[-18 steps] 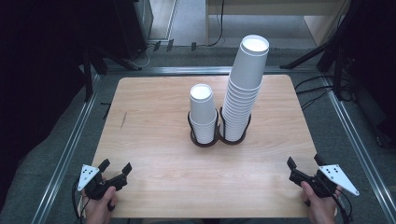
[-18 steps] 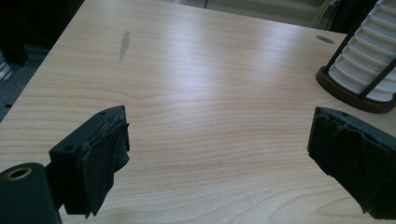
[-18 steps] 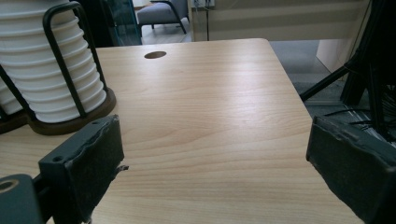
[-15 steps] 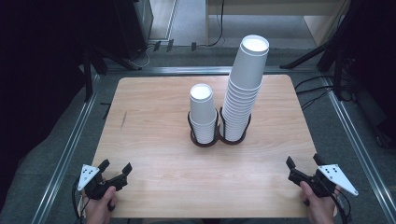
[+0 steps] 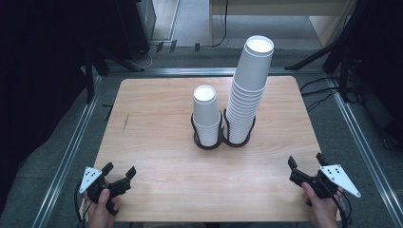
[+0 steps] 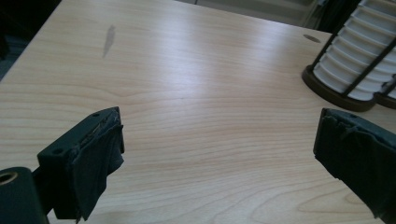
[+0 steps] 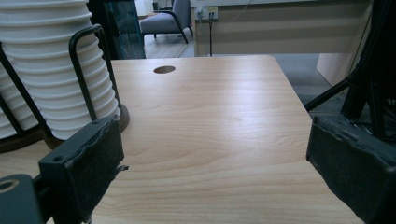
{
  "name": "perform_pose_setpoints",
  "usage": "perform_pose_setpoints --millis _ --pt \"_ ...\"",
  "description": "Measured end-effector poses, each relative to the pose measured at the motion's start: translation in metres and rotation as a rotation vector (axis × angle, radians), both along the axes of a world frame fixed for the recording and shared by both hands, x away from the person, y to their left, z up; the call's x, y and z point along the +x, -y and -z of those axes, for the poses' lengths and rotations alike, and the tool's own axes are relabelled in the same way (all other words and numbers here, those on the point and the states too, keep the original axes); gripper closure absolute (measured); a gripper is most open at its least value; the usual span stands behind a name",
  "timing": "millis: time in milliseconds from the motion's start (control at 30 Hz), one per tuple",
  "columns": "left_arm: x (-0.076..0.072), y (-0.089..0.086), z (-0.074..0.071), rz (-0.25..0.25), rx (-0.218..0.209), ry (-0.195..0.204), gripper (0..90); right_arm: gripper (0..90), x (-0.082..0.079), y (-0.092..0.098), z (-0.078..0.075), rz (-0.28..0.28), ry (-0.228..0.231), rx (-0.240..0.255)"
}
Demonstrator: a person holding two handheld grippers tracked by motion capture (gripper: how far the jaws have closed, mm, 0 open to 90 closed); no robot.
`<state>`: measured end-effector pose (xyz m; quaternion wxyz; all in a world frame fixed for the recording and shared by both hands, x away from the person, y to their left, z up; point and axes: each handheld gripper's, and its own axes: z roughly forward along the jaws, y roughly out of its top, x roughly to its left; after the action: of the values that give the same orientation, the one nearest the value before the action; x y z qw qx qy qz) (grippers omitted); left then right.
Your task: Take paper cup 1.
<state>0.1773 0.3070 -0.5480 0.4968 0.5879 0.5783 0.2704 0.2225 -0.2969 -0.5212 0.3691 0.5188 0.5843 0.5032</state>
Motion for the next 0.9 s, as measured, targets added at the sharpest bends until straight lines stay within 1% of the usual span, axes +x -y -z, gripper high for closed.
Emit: perform_pose_setpoints --millis 33,100,133,267,333,400,500,533,567,600,633,667,733,767,833,900 --pt "0.002 0.005 -0.001 0.009 0.024 -0.004 2.0 4.0 0.0 -0.001 -0.001 -0.002 0.005 -0.008" --pt "0.003 0.007 -0.002 0.009 0.024 -0.007 2.0 4.0 0.0 -0.003 -0.004 -0.008 0.012 -0.006" --pt "0.004 0.01 -0.005 0.011 0.025 -0.009 1.9 4.0 0.0 -0.003 -0.006 -0.013 0.014 -0.002" --pt "0.006 0.014 -0.009 0.01 0.022 -0.007 2.0 4.0 0.0 -0.006 -0.011 -0.024 0.027 -0.002" --pt "0.008 0.017 -0.012 0.013 0.032 -0.007 2.0 4.0 0.0 -0.007 -0.012 -0.03 0.029 -0.002" --pt "0.009 0.02 -0.013 0.001 0.045 -0.004 2.0 4.0 0.001 -0.009 -0.014 -0.036 0.03 -0.005" --pt "0.011 0.022 -0.015 0.002 0.05 -0.005 2.0 4.0 0.002 -0.01 -0.015 -0.036 0.029 -0.007" --pt "0.012 0.023 -0.016 0.006 0.053 -0.006 2.0 4.0 0.002 -0.011 -0.016 -0.035 0.025 -0.011" --pt "0.014 0.027 -0.018 0.02 0.057 -0.002 2.0 4.0 0.004 -0.013 -0.017 -0.035 0.017 -0.023" --pt "0.014 0.027 -0.018 0.02 0.057 -0.002 2.0 4.0 0.004 -0.014 -0.018 -0.041 0.017 -0.021" --pt "0.015 0.03 -0.02 0.029 0.062 0.01 2.0 4.0 0.004 -0.014 -0.019 -0.044 0.019 -0.019" --pt "0.015 0.03 -0.02 0.029 0.062 0.01 2.0 4.0 0.004 -0.014 -0.019 -0.044 0.019 -0.019" --pt "0.017 0.037 -0.022 0.031 0.083 0.02 2.0 3.9 0.005 -0.015 -0.023 -0.051 0.018 -0.011" --pt "0.018 0.039 -0.023 0.032 0.093 0.017 2.0 3.9 0.005 -0.016 -0.024 -0.053 0.018 -0.008" --pt "0.019 0.041 -0.024 0.037 0.095 0.017 2.0 3.8 0.005 -0.016 -0.025 -0.057 0.017 -0.009" --pt "0.021 0.046 -0.025 0.053 0.096 0.016 2.0 3.6 0.007 -0.017 -0.029 -0.064 0.02 -0.007"
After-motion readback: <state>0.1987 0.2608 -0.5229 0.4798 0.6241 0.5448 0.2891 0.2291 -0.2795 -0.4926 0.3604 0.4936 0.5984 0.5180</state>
